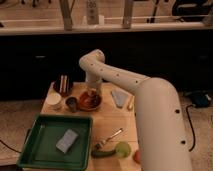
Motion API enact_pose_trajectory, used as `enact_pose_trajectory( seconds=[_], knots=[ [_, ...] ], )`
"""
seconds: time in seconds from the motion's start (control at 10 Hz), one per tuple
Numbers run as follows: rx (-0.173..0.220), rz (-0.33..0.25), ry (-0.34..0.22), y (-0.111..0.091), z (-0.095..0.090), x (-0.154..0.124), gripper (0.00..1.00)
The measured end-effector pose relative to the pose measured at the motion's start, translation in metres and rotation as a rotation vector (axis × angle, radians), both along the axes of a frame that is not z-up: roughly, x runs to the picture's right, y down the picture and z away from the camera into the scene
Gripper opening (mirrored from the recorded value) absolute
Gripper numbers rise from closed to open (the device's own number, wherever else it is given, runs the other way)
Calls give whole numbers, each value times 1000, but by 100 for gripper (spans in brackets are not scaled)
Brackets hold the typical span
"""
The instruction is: Place grapes in red bowl
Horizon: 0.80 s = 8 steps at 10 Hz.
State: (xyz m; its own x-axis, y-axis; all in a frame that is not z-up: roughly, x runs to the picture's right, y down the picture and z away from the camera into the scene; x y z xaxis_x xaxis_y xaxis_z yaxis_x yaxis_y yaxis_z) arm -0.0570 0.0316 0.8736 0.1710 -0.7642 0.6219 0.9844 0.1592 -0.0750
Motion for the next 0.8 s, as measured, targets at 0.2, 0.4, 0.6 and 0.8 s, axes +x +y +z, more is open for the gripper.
enact_pose_trajectory(
  seconds=[0.2, 0.4, 0.6, 0.8],
  knots=[
    [0, 1, -5, -2, 0, 0, 80],
    [-9, 0, -8, -2, -1, 1, 80],
    [-16, 3, -18, -4, -1, 3, 80],
    [-19, 4, -28, -6, 0, 5, 80]
  ],
)
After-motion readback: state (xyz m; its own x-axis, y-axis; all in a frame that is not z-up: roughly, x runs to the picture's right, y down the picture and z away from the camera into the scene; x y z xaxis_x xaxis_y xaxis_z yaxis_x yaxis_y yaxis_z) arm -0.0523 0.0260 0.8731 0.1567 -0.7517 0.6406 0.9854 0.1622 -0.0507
